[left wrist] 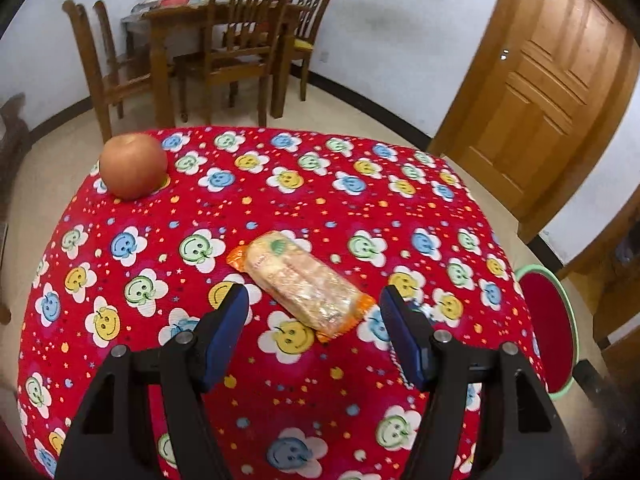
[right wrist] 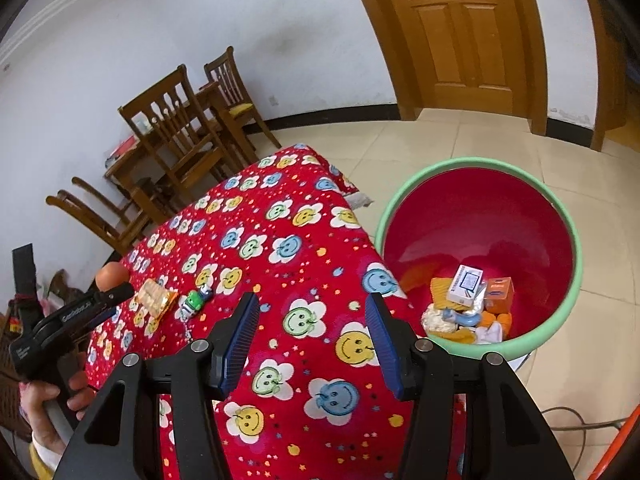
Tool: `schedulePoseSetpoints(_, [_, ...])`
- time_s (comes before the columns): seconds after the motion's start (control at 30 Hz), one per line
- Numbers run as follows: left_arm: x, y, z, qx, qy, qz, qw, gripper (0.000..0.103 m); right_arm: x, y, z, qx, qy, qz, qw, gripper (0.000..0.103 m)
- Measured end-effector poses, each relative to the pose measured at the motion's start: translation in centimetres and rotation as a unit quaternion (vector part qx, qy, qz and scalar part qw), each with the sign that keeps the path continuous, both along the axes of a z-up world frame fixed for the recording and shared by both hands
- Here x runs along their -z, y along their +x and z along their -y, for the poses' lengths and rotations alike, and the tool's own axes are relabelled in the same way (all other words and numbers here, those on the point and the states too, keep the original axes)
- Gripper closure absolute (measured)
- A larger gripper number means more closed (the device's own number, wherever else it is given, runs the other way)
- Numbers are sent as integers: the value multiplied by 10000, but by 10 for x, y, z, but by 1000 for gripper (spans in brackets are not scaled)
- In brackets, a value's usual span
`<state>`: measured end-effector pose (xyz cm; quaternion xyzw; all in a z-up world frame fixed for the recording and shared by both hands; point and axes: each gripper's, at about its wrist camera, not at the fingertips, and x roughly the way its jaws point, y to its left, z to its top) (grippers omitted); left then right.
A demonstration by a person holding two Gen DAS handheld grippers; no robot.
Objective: Collect trash
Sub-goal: 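Grasp the bread packet with the left tool while the right grasps the green toy keychain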
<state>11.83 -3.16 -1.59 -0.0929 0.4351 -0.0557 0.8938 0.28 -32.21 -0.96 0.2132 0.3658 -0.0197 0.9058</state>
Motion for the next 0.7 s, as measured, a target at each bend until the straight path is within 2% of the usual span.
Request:
schedulePoseSetpoints(0.33, [23,24,5,-156,10,-286,9995,35,7,8,-5,-56,-15,-110,9999,46])
schedulePoseSetpoints(0.7, [41,44,19,-117,111,-512,9986,35,12,12,-3,-47,17,-177,9998,46])
